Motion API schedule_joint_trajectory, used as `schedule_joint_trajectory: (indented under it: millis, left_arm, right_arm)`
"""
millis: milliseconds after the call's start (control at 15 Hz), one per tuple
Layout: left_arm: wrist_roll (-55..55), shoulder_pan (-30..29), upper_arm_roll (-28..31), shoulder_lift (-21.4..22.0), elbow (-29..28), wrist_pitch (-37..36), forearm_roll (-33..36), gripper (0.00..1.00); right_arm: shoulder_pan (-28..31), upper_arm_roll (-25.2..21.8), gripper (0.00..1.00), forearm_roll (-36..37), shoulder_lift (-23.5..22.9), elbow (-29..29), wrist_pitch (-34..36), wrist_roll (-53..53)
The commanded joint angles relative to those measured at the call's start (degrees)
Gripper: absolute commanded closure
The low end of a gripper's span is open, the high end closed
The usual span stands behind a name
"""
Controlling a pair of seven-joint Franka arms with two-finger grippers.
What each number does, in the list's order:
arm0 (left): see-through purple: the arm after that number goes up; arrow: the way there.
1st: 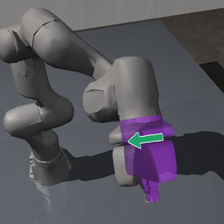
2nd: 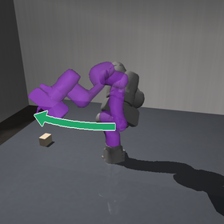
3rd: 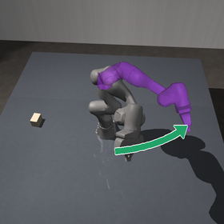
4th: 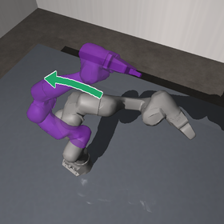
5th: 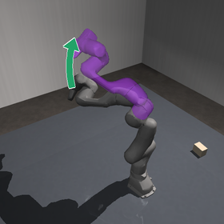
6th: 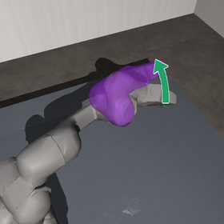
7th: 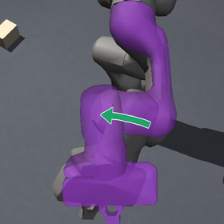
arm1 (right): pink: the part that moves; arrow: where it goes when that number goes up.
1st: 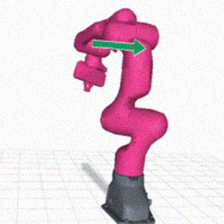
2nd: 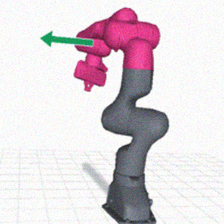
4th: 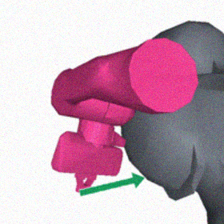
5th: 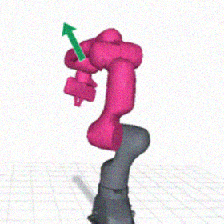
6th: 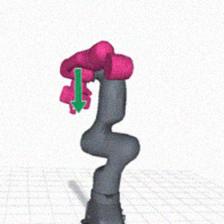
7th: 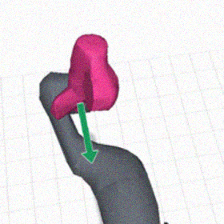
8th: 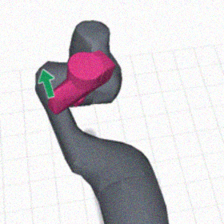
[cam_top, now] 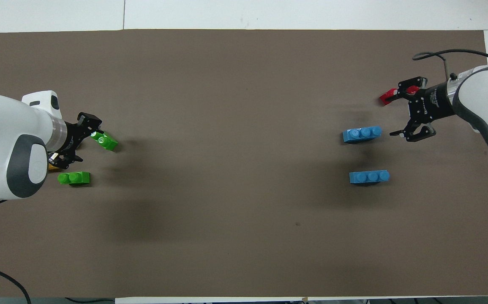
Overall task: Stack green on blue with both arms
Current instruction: 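Reach the left gripper to the green brick while the right gripper reaches the blue brick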
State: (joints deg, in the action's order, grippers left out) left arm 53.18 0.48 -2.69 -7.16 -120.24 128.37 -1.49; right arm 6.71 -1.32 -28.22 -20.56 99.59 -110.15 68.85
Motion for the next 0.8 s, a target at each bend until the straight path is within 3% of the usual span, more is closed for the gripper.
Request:
schedule_joint_trajectory:
  millis: [0, 467, 733]
  left_arm:
    - [3.94, 0.48, 0.4, -2.94, 2.29, 0.74, 0.96, 0.0]
    - [7.55, -0.13, 0.4, -9.18, 5.89, 4.08, 4.65, 0.0]
    - [7.64, -0.13, 0.32, -9.89, 5.46, 5.57, 4.74, 0.0]
  right_arm:
    - [0.85, 0.53, 0.0, -1.57, -0.62, 0.78, 0.37, -3.27]
    - [1.38, 0.53, 0.0, -1.57, -1.68, 3.6, -1.12, -11.1]
    - [2.17, 0.62, 0.0, -2.18, -2.47, 5.0, -3.05, -12.68]
